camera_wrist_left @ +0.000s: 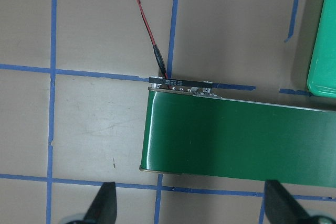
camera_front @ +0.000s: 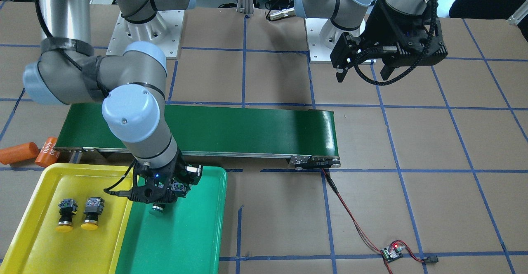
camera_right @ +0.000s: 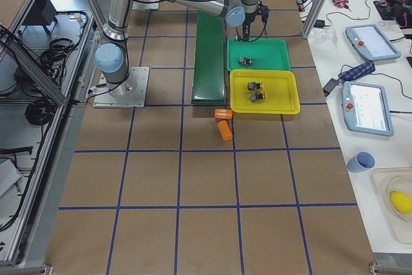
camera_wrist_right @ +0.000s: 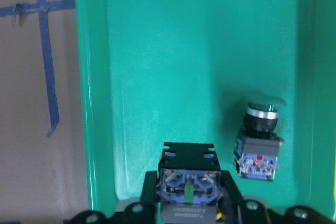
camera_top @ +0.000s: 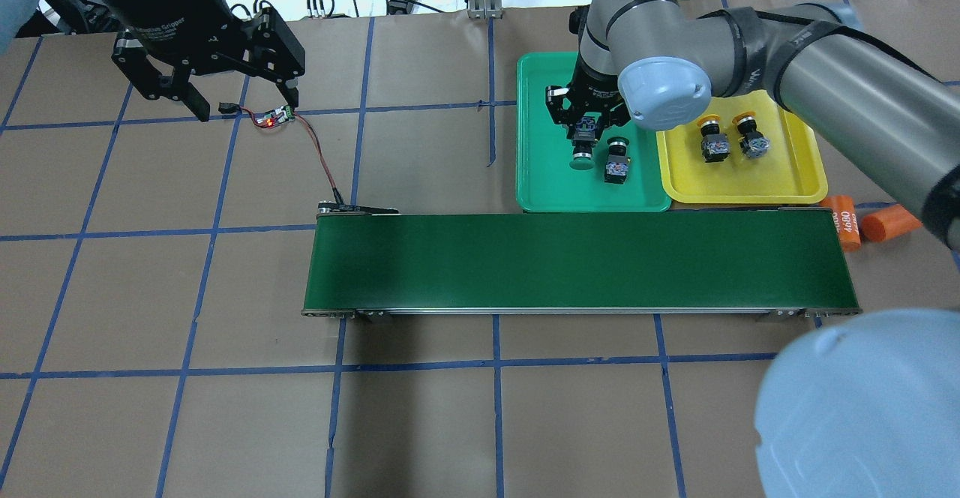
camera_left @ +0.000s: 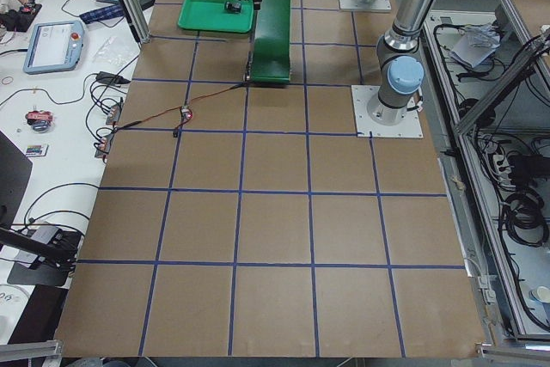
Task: Sort buttons by color to trays
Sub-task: 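Open the right gripper to release the green button in the tray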
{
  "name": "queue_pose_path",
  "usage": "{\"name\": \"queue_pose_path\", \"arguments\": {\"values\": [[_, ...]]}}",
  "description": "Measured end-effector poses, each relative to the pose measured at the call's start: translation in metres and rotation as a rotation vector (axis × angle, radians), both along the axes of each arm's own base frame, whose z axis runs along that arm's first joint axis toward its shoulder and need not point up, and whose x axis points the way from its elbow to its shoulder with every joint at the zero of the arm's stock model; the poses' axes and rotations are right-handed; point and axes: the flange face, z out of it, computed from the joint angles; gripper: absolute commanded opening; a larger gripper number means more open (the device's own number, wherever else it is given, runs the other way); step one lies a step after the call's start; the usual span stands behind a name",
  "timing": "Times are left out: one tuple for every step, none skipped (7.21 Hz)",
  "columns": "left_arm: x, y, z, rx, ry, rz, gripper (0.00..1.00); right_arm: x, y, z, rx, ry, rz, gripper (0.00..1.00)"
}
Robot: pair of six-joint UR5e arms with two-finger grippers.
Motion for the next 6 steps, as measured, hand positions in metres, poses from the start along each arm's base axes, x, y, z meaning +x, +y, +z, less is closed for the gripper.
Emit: {"name": "queue_pose_path", "arguments": {"values": [[0.000,0.001,0.001,0.004,-0.005,-0.002,1.00,0.002,-0.018,-0.015,-0.021,0.000,-0.009,0.08],[0.001,0.004,0.002,0.011,-0.007,-0.001,1.00,0.002,-0.029,-0.027,-0.034,0.002,-0.012,0.33],[0.005,0.005,0.005,0.012,-0.008,0.007,1.00,-0.001,-0.033,-0.035,-0.036,0.005,-0.009,0.43],[0.013,0.007,0.009,0.018,-0.007,0.022,1.00,-0.009,-0.036,-0.041,-0.028,0.010,-0.017,0.66],[0.023,0.008,0.013,0.027,-0.006,0.039,1.00,-0.021,-0.038,-0.048,-0.012,0.018,-0.033,1.00],[0.031,0.008,0.018,0.027,-0.004,0.052,1.00,-0.028,-0.038,-0.054,0.004,0.025,-0.046,1.00]]}}
